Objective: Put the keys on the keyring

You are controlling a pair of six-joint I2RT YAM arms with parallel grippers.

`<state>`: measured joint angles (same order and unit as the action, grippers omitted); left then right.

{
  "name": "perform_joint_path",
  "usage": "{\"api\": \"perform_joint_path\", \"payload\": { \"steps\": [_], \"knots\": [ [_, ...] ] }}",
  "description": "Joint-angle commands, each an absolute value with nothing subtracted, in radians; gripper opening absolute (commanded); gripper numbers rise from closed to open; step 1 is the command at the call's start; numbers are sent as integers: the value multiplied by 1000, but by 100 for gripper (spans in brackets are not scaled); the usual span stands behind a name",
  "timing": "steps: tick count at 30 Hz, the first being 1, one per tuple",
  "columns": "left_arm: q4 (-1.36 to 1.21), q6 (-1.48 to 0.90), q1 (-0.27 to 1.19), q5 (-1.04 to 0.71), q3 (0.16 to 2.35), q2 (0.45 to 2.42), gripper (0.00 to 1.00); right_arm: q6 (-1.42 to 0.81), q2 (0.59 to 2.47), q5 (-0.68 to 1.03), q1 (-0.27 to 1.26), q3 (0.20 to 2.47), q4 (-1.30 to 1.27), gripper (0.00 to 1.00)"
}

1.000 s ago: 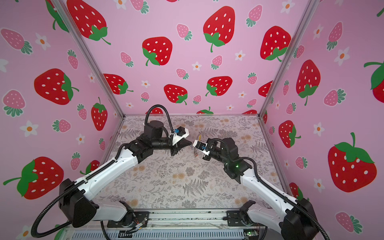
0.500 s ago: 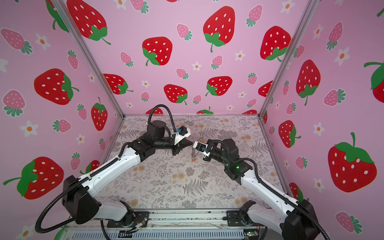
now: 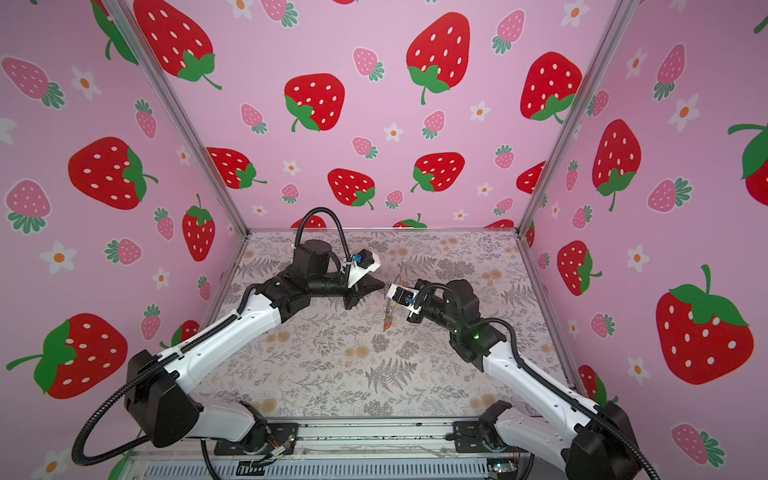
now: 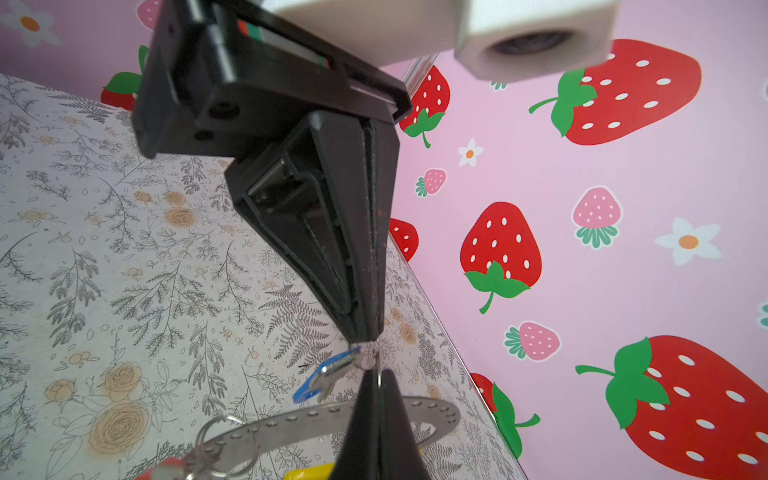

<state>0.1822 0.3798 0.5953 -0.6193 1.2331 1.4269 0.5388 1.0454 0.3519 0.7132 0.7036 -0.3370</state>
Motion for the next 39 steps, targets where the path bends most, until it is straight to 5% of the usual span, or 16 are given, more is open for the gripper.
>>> {"api": "perform_joint_path", "payload": {
  "steps": [1,19,23,26,39],
  "knots": [
    [131,362,580,-664,1249,1413,0,508,1020,399,718,685,-406,0],
    [106,340,577,-794,1262,1449,0,365,1059,535,715,663,-584,0],
    [54,335,571,-740,1218,1417,25,337,1070,544,704,660,-595,0],
    [-32,348,564,-654,1140,1354,34,296,1070,561,680,650,-616,0],
    [46,562,565,-730,1157,1301,28,176,1119,729,612,662,-686,0]
  ]
}}
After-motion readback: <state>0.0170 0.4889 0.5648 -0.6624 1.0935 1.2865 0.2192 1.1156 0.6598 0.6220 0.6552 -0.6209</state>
